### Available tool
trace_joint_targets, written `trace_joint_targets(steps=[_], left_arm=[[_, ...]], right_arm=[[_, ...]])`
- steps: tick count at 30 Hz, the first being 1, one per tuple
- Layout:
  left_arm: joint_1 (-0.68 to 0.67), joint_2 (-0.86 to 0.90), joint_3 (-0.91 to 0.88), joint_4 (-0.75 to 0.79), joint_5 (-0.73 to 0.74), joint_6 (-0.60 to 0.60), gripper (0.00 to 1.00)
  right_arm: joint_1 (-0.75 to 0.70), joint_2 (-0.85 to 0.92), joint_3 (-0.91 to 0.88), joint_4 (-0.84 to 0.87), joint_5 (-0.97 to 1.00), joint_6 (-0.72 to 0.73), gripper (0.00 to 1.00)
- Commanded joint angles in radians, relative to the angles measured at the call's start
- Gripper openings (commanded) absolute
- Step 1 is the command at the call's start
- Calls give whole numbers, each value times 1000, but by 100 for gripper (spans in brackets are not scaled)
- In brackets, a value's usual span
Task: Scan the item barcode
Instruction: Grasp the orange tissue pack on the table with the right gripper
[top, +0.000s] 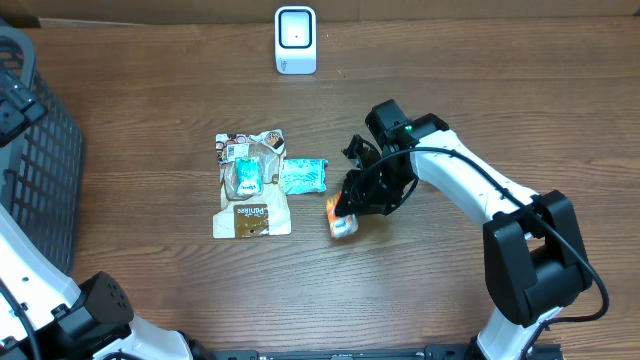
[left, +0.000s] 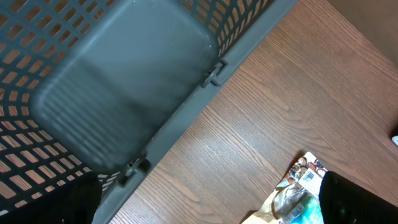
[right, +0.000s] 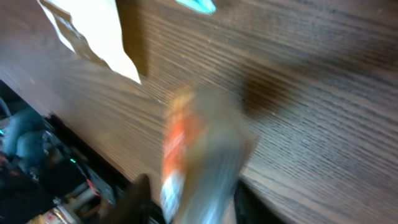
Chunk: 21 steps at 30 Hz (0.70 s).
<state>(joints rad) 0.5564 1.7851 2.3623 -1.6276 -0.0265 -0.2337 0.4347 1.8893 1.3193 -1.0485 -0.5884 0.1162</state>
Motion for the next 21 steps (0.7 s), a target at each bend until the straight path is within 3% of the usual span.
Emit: trace_joint_targets(steps=[1,5,9,21], left_arm=[[0,-5,-6,2,1,-10,100],[0,-5,-6,2,1,-10,100],[0,-5,-6,2,1,-10,99],[0,-5,-6,2,1,-10,100]], right_arm=[[3,-24,-7,0,84,10,60],[2,-24,-7,-3,225,71,62],[2,-24,-7,-20,229,82,55],[4,-24,-102,-64,194,195,48]])
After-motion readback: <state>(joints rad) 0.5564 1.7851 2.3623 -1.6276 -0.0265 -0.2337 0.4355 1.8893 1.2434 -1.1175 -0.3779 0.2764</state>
